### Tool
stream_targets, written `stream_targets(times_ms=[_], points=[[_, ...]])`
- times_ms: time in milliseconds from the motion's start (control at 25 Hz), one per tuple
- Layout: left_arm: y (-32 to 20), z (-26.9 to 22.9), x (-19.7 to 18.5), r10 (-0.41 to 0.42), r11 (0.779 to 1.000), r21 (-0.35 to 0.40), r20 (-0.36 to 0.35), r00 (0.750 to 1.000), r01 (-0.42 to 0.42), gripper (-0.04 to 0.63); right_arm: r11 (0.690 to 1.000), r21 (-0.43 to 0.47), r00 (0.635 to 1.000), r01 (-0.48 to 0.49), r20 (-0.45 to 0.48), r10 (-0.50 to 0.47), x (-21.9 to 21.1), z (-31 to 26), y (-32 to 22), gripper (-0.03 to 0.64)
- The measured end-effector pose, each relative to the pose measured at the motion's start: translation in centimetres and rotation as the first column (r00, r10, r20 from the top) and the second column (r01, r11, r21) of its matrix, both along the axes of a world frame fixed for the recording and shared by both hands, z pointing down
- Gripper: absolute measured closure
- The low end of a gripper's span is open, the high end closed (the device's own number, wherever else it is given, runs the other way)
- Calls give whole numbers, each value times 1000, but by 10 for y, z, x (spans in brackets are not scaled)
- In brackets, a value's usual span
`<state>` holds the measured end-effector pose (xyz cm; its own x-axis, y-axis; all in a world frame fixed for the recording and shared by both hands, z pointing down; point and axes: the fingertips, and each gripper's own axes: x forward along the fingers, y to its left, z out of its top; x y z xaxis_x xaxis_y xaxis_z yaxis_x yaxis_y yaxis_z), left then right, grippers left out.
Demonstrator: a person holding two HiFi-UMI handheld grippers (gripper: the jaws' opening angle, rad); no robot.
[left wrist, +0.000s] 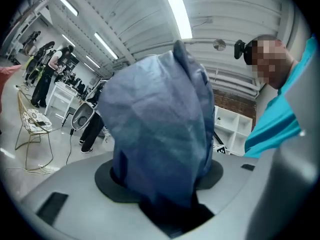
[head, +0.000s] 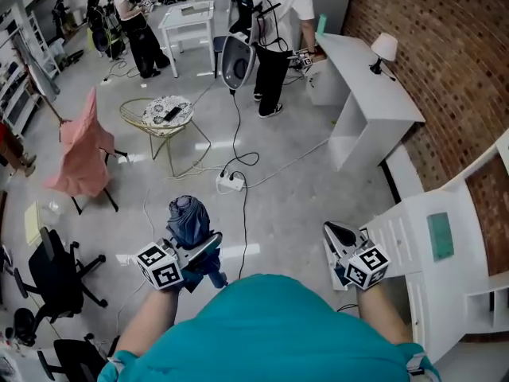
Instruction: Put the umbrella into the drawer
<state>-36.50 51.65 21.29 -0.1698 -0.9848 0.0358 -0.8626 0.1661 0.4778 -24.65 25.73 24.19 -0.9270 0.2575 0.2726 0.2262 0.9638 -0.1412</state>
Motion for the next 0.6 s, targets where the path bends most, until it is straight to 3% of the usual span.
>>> stream_targets(times_ms=[360,600], points=[[-41,11,-43,34,999,-8,-25,999,-34,334,999,-8,999,-43,-34,43,-26,8,-44,594],[-107,7,-51,-16,999,-28,-11,1000,16,334,1000,-21,999,4,-34,-5,-37,16,-115,594]])
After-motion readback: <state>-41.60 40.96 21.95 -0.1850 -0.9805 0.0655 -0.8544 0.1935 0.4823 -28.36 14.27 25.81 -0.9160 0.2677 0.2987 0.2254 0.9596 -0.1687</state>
